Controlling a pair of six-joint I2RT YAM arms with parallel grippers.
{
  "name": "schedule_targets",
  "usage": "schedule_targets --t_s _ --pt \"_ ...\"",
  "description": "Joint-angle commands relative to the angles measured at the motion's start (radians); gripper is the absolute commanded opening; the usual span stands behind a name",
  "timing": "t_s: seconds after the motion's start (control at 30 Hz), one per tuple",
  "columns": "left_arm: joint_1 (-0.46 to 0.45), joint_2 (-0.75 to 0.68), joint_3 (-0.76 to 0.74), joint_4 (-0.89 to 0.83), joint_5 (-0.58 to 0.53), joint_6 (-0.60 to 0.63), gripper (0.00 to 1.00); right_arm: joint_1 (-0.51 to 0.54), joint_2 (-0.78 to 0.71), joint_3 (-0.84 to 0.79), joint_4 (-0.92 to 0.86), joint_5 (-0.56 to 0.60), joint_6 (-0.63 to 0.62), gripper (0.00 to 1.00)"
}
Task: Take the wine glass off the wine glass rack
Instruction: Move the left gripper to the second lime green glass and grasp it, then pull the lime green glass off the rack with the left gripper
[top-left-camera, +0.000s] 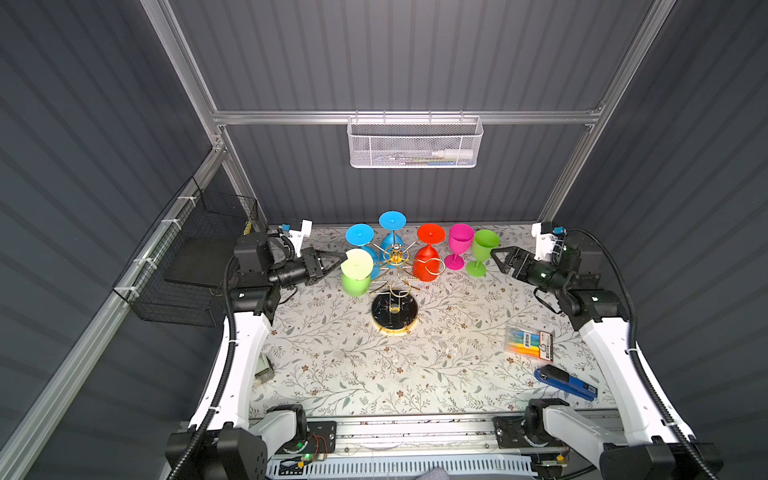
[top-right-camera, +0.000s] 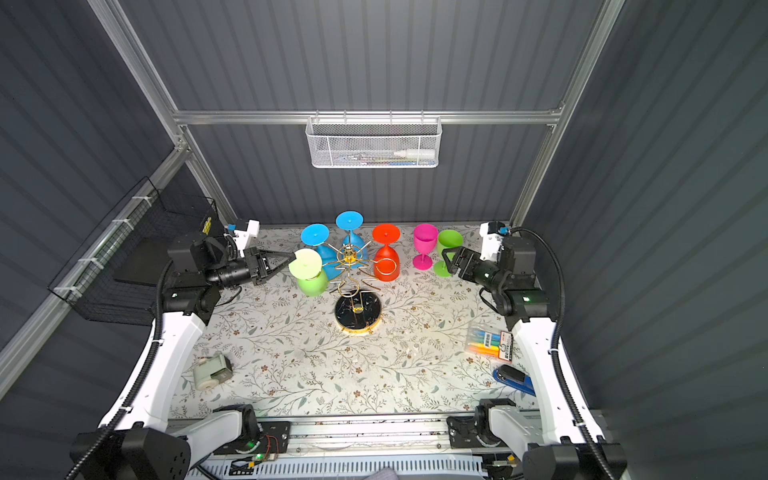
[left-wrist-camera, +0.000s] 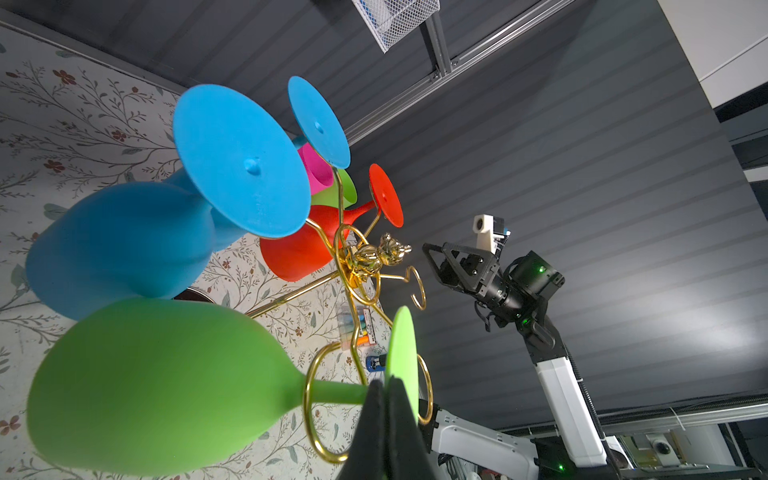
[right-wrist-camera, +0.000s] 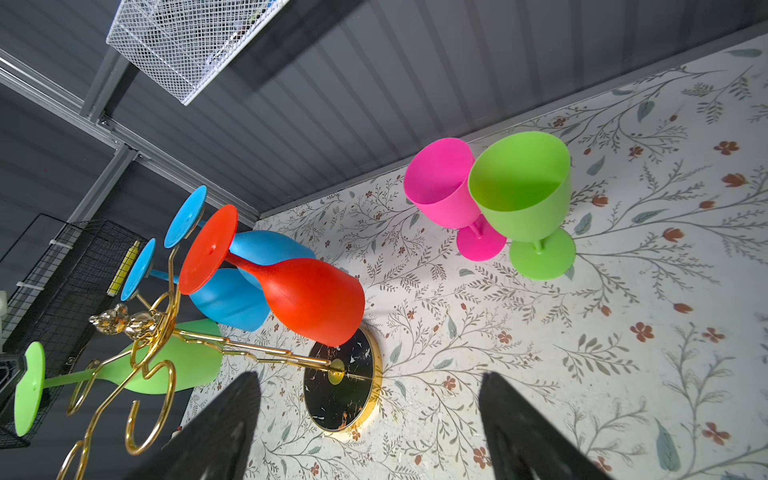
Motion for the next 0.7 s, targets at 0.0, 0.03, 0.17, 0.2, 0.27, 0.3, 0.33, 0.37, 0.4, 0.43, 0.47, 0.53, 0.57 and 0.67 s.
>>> schedule_targets --t_s 0.0,0.03,0.17,0.2,0.27,0.3,0.33,0.37,0.4,0.43,0.47,0.53,0.57,0.67 --pt "-0.015 0.009 0.033 0.015 0.035 -0.016 0.00 0.005 -0.017 -0.003 -0.001 -0.004 0.005 0.85" --pt "-0.021 0.010 0.034 0.009 0.032 -0.012 0.00 0.005 -0.018 -0.004 -0.001 -0.003 0.005 0.85" --pt "-0.065 0.021 0.049 -0.050 0.015 0.034 0.00 0.004 -0.021 -0.006 -0.001 -0.008 0.008 0.85" --pt "-0.080 0.025 0.053 -0.062 0.007 0.044 0.00 0.005 -0.021 -0.006 -0.001 -0.008 0.009 0.85" --pt "-0.099 0.031 0.058 -0.070 -0.008 0.052 0.00 0.004 -0.024 -0.006 -0.001 -0.008 0.009 0.85" --pt "-0.102 0.035 0.058 -0.068 -0.013 0.055 0.00 0.004 -0.027 -0.005 -0.001 -0.009 0.009 0.85" --pt "-0.104 0.038 0.059 -0.067 -0.014 0.056 0.00 0.005 -0.030 -0.004 -0.024 -0.009 0.009 0.85" --pt "-0.106 0.041 0.060 -0.066 -0.018 0.056 0.00 0.005 -0.032 -0.004 -0.030 -0.008 0.009 0.85" --pt "-0.106 0.043 0.065 -0.066 -0.021 0.057 0.00 0.004 -0.035 -0.003 -0.032 -0.006 0.008 0.85" --pt "-0.106 0.045 0.066 -0.064 -0.023 0.059 0.00 0.005 -0.038 -0.003 -0.035 -0.005 0.008 0.85" --pt "-0.106 0.048 0.070 -0.061 -0.027 0.058 0.00 0.005 -0.040 -0.003 -0.037 -0.003 0.006 0.85" --pt "-0.106 0.052 0.074 -0.054 -0.032 0.057 0.00 0.004 -0.044 -0.003 -0.040 -0.001 0.005 0.85" --pt "-0.106 0.054 0.077 -0.051 -0.034 0.055 0.00 0.004 -0.046 -0.004 -0.041 -0.002 0.005 0.85" --pt "-0.106 0.059 0.083 -0.040 -0.042 0.049 0.00 0.005 -0.052 -0.007 -0.043 0.001 0.005 0.85"
